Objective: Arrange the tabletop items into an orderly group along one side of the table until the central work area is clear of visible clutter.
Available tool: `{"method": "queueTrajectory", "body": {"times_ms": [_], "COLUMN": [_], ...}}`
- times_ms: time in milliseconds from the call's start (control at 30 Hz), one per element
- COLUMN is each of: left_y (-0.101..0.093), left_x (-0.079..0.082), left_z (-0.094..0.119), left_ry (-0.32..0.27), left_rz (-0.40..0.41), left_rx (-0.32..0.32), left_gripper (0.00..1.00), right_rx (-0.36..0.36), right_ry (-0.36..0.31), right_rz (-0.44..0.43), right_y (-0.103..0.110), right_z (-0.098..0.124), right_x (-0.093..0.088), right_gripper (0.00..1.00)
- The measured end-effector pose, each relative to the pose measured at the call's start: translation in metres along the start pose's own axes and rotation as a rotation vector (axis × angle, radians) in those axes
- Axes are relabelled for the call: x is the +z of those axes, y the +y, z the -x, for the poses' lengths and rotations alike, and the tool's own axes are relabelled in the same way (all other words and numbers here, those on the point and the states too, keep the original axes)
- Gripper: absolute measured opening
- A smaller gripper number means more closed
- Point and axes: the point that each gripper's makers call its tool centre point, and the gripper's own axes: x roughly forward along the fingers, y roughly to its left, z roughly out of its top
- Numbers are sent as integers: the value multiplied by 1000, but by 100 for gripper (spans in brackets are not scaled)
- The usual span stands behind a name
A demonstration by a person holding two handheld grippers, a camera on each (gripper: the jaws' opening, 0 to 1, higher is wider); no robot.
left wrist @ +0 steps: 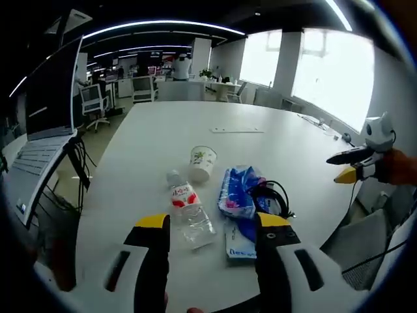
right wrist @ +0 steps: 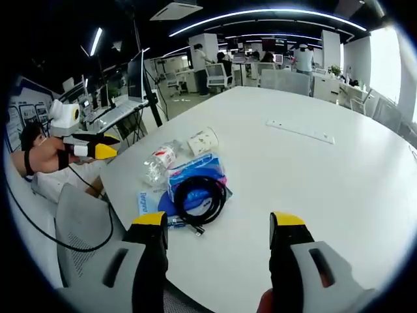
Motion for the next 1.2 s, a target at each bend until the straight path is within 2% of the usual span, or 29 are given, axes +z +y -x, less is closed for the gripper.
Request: {"method": "queueTrajectory", "body": {"times_ms": [667, 1200], "left_y": [3, -1], "left_x": [-3, -3], "left_z": [2, 1], "left_ry": [1, 1], "left_rz": [15, 17], "left_rx": [11, 3], "left_gripper": [51, 50], "right_rx": [-7, -1], "right_ry": [23, 25], "right_rz": [-16, -17], "right_y": [-3, 0], "right_z": [4, 4], "right_x": [-15, -15], "right_gripper": [63, 63]}}
